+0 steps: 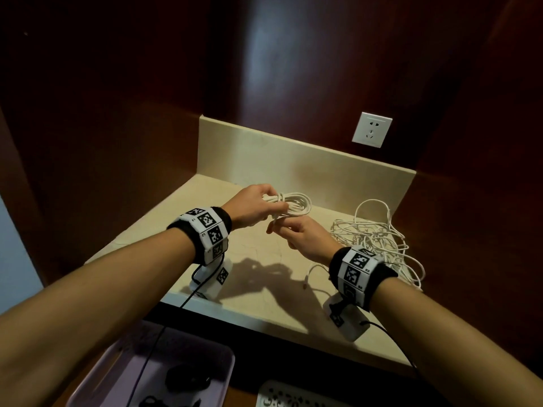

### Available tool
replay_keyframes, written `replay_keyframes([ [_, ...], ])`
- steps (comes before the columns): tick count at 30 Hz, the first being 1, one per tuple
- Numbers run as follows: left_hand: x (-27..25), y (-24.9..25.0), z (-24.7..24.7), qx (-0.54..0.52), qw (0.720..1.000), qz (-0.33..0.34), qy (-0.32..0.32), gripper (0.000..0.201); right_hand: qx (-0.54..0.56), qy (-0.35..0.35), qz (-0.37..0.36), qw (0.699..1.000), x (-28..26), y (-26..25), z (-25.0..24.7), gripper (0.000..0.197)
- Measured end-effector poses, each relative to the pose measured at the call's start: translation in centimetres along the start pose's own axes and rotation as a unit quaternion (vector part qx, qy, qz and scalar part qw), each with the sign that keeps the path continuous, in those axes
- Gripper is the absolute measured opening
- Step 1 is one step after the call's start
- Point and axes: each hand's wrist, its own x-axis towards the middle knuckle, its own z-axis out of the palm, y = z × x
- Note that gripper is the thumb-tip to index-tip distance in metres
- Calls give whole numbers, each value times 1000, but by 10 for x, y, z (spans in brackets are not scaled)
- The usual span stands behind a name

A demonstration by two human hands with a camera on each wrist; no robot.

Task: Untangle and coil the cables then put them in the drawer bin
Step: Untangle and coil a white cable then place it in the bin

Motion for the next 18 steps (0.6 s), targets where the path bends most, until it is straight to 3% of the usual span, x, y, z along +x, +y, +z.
replay_keyframes([
  [5, -6, 1, -5, 4, 999, 0, -38, 12, 29, 11, 42, 999, -6, 15, -9, 21],
  [10, -11, 3, -11, 42, 993, 4, -112, 7, -54, -2, 93, 994, -12, 34, -33, 22],
  [12, -12, 3, -9, 72, 985, 10, -156, 7, -85, 2, 100, 991, -10, 36, -41, 35],
  [15, -11, 3, 1, 127, 970, 18, -206, 9, -118, -1, 106, 987, -4, 28, -48, 32],
  [18, -8, -1, 10, 243, 950, 23, -193, 16, -139, 5, 84, 987, 1, 16, -51, 29],
])
